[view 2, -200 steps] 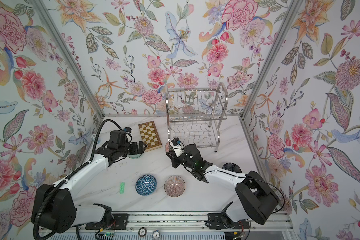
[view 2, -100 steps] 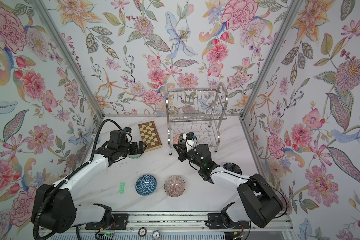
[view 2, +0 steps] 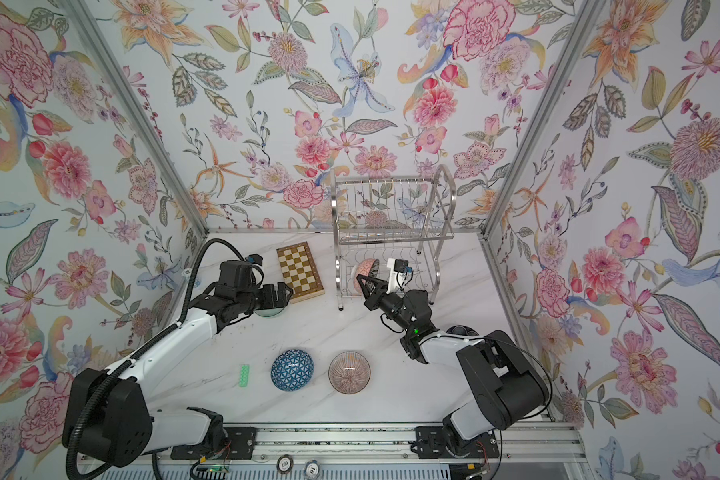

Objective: Load the bowls into the dish rack
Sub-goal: 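Carry the leaf-pattern bowl into the dish rack slots with the right gripper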

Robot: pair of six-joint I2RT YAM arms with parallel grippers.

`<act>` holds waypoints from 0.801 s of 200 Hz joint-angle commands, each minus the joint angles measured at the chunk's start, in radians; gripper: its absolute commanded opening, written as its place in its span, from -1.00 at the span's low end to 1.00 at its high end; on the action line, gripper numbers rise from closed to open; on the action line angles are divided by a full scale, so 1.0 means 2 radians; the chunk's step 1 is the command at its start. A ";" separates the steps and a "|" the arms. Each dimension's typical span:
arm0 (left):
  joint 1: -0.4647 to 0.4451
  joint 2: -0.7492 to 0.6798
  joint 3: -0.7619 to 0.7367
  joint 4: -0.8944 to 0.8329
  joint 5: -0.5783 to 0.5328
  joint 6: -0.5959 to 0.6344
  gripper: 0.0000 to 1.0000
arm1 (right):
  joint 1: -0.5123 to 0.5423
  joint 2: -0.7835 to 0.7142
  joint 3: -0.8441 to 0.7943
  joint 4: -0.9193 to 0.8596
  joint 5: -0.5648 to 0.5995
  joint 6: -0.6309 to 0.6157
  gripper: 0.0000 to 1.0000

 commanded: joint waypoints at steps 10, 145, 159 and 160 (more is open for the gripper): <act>0.001 -0.017 -0.011 0.013 0.018 0.008 0.98 | -0.006 0.034 0.007 0.121 0.005 0.069 -1.00; 0.001 -0.025 -0.017 0.025 0.036 0.011 0.98 | -0.046 0.123 0.061 0.152 0.004 0.199 -1.00; 0.001 -0.024 -0.017 0.026 0.037 0.011 0.98 | -0.053 0.128 0.068 0.153 -0.001 0.210 -1.00; 0.001 -0.024 -0.017 0.026 0.037 0.011 0.98 | -0.053 0.129 0.069 0.153 -0.002 0.211 -1.00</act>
